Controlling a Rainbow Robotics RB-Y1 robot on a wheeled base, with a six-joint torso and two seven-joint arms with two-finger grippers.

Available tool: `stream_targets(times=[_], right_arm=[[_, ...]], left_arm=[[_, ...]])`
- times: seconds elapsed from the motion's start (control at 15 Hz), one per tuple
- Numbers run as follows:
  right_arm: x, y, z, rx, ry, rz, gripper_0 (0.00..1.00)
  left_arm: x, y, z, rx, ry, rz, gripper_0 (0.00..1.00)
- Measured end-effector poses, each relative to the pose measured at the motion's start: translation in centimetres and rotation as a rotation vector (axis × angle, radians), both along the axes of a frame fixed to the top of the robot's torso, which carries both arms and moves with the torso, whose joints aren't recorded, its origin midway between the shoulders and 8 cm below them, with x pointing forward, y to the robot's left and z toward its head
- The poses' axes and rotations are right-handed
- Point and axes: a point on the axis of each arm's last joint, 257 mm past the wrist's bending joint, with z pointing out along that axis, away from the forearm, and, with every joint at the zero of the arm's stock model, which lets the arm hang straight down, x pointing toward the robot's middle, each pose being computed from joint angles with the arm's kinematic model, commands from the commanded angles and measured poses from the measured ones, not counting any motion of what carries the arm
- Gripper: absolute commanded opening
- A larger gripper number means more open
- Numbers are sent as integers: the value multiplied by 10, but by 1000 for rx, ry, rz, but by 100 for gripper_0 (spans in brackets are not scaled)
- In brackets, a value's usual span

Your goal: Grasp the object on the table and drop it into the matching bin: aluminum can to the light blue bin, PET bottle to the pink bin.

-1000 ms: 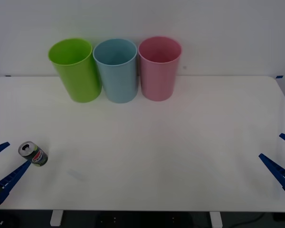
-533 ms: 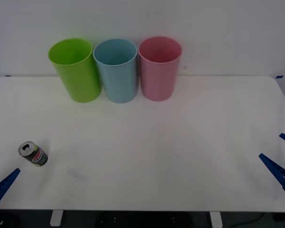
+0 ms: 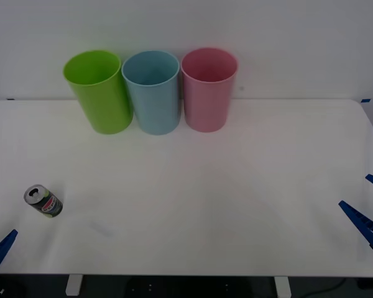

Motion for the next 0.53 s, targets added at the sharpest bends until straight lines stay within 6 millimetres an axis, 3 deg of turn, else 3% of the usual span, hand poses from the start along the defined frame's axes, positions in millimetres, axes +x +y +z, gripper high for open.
stream_targets(times=[0.53], right_arm=[[0,0,0,0,0,0,100]], left_arm=[[20,5,-52,8,55,99,100]])
